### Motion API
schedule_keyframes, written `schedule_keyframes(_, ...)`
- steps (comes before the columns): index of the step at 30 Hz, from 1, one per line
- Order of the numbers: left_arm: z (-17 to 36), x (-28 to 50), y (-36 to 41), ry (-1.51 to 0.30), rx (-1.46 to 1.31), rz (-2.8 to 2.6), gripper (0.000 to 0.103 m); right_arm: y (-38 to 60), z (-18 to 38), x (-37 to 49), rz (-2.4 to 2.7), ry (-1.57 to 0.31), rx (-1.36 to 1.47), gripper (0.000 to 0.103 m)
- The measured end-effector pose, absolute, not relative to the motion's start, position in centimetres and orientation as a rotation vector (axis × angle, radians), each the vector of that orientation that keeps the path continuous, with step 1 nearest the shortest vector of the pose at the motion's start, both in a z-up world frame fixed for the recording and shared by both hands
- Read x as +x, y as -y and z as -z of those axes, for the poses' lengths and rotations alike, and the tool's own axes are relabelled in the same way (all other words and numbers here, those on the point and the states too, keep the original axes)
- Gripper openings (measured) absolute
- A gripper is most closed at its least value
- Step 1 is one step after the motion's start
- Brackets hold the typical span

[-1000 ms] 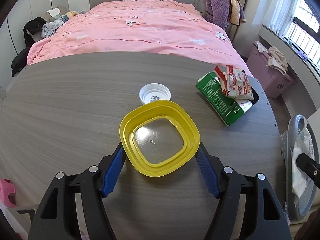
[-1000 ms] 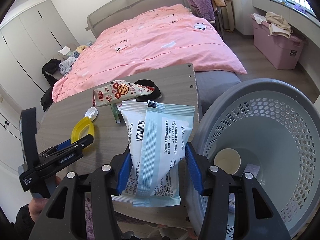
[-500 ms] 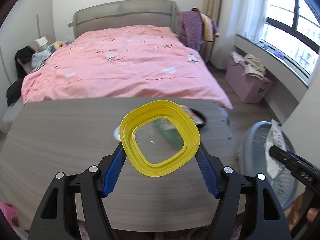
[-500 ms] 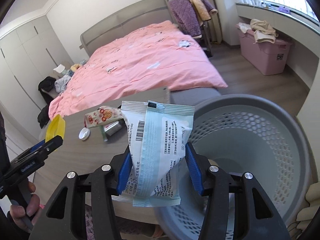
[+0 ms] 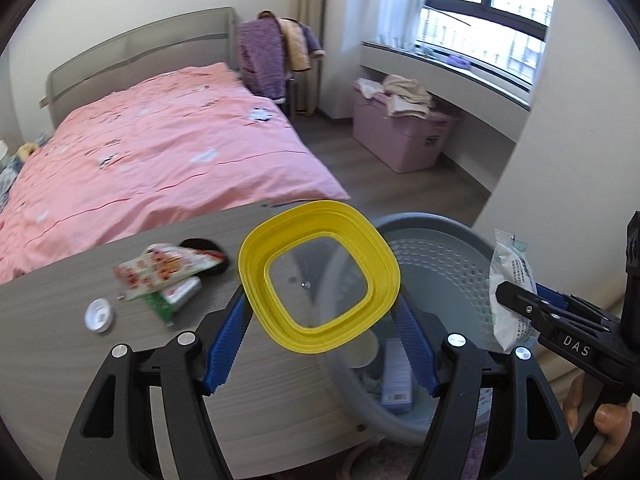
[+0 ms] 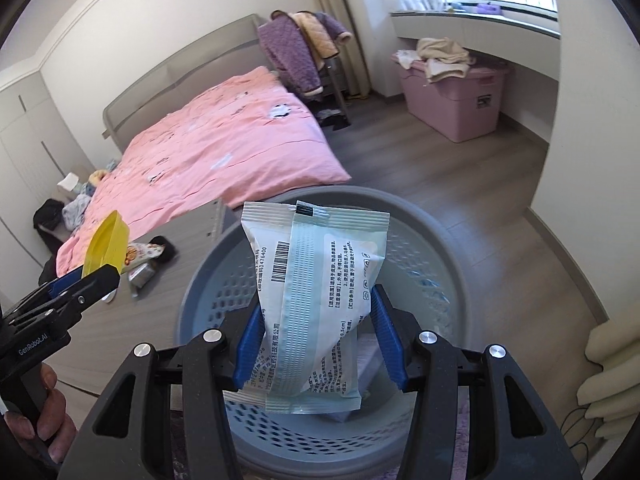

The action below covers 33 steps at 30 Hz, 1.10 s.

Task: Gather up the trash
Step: 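Carry the wipe pack and yellow lid over the basket and open both grippers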

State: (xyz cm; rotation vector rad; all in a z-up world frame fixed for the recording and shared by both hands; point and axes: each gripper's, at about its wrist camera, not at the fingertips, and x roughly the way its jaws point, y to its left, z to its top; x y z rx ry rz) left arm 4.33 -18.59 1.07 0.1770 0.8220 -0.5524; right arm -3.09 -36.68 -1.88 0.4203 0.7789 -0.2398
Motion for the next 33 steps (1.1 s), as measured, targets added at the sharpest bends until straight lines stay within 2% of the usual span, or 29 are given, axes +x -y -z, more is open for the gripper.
schedule_keyframes(8,1.1,3.8,23.3,-0.866,0.247,0.632,0.068,38.0,3.0,-3.9,0.255,-0.808,0.434,0.05)
schedule_keyframes(19,1.9,3.5,24.8,-0.894,0.262,0.637,0.069,38.1,3.3,-4.0,0.238,-0.816,0.433,0.052)
schedule_keyframes(20,1.9,3.5,24.8,-0.895,0.263,0.634,0.07,38.2,3.3,-4.0,0.24,-0.811,0.436,0.054)
schedule_keyframes(22,2.0,3.6,24.9,-0.899,0.264,0.63,0.073,38.2,3.1,-4.2,0.239,-0.8,0.438,0.071)
schedule_keyframes(23,2.0,3.6,24.9,-0.9,0.264,0.621,0.076,38.2,2.9,-4.4,0.241,-0.789,0.436,0.073)
schedule_keyframes(33,1.8,3.4,24.2,-0.899,0.25,0.592,0.078,38.3,3.3,-4.9,0.252,-0.784,0.44,0.074)
